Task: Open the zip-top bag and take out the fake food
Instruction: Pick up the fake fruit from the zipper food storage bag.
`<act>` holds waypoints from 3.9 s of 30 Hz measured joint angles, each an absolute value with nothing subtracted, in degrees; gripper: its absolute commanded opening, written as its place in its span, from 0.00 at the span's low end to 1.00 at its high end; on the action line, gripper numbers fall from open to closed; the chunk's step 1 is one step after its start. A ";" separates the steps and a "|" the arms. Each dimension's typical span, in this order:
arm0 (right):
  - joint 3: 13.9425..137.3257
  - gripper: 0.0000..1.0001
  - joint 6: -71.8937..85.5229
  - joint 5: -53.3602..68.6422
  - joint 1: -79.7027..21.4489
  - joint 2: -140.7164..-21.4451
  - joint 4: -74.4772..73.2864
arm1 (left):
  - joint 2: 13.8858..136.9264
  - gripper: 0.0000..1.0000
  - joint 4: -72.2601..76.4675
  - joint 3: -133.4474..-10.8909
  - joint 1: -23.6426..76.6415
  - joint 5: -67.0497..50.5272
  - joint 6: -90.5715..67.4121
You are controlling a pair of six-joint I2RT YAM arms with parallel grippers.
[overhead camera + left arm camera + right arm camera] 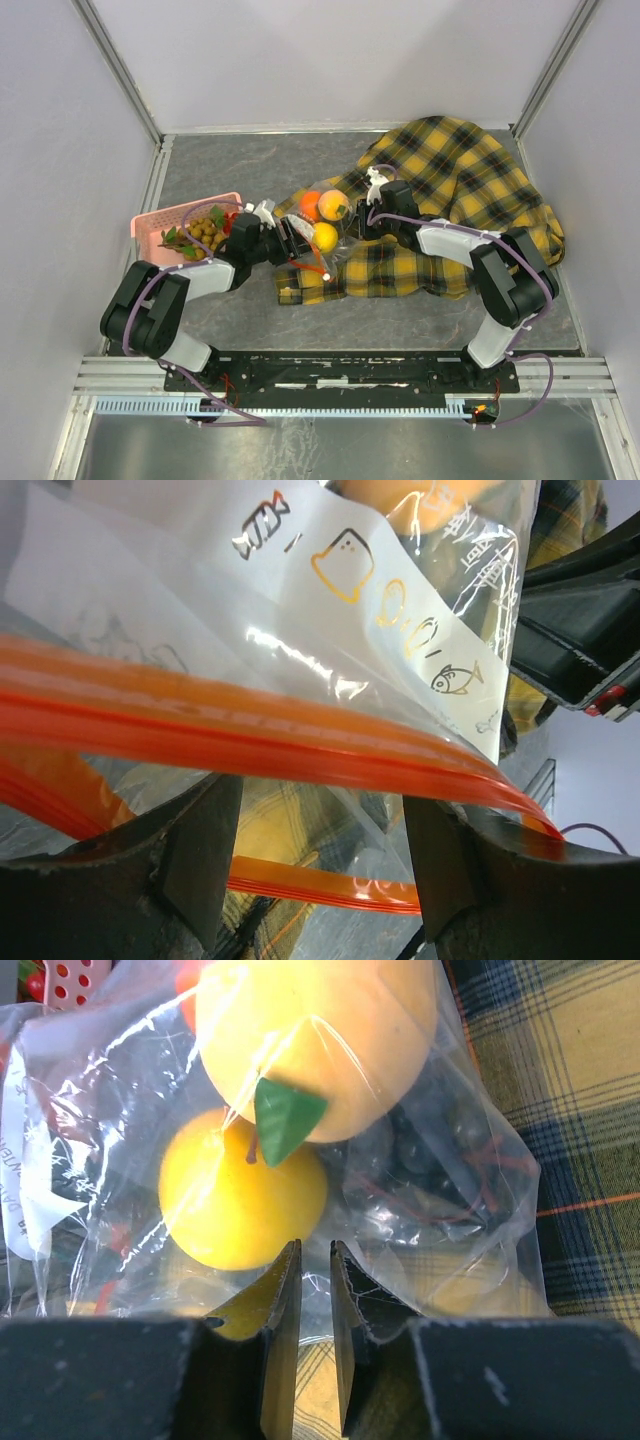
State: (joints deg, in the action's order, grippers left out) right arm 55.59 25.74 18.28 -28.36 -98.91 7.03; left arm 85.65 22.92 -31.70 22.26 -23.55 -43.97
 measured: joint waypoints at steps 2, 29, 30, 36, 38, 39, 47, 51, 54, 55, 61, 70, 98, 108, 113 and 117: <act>55.90 0.28 25.91 18.26 -28.36 -98.91 7.42 | 85.38 0.74 21.69 -32.32 22.26 -22.72 -42.96; 57.63 0.34 35.31 19.92 -28.38 -103.59 14.59 | 91.55 0.80 30.98 -35.09 22.28 -21.71 -41.01; 57.63 0.34 35.35 20.05 -28.38 -103.83 14.63 | 91.90 0.80 31.24 -35.09 22.28 -21.71 -41.01; 57.63 0.28 35.83 20.91 -28.36 -104.66 14.70 | 93.69 0.84 33.04 -35.09 22.61 -21.54 -41.01; 57.63 0.27 35.99 20.99 -28.36 -105.10 14.81 | 94.06 0.85 33.63 -35.09 22.72 -21.52 -41.01; 57.63 0.27 35.99 21.23 -28.36 -105.78 14.85 | 94.72 0.86 34.28 -35.09 22.81 -21.47 -41.01; 58.85 0.25 35.70 21.93 -28.36 -107.48 14.31 | 98.00 0.88 34.89 -36.82 23.03 -21.47 -41.01; 59.51 0.25 35.55 22.50 -28.45 -108.29 14.02 | 99.46 0.89 35.40 -37.21 23.22 -21.50 -41.01; 59.88 0.25 35.48 22.92 -28.53 -108.88 13.78 | 100.18 0.90 35.64 -37.58 23.46 -21.50 -41.01; 59.88 0.24 35.46 23.07 -28.56 -108.95 13.65 | 100.29 0.90 35.73 -37.71 23.51 -21.50 -41.01; 59.61 0.27 34.50 23.20 -28.77 -108.86 13.76 | 100.42 0.91 36.38 -37.93 23.66 -20.95 -40.99; 56.38 0.28 32.67 21.39 -28.77 -101.21 17.63 | 99.26 0.91 37.12 -37.93 23.66 -19.46 -40.97; 68.27 0.20 27.49 21.71 -31.14 -109.36 9.37 | 100.90 0.91 39.29 -38.00 23.66 -19.59 -41.01; 67.33 0.17 27.14 21.74 -31.40 -109.34 11.25 | 101.65 0.91 39.40 -38.48 23.79 -19.79 -41.10; 66.52 0.18 27.20 21.56 -31.40 -109.12 12.51 | 101.93 0.91 38.26 -39.35 23.90 -19.70 -41.12; 66.50 0.18 27.29 21.30 -31.38 -109.10 12.69 | 102.87 0.90 37.54 -40.58 23.99 -19.59 -41.58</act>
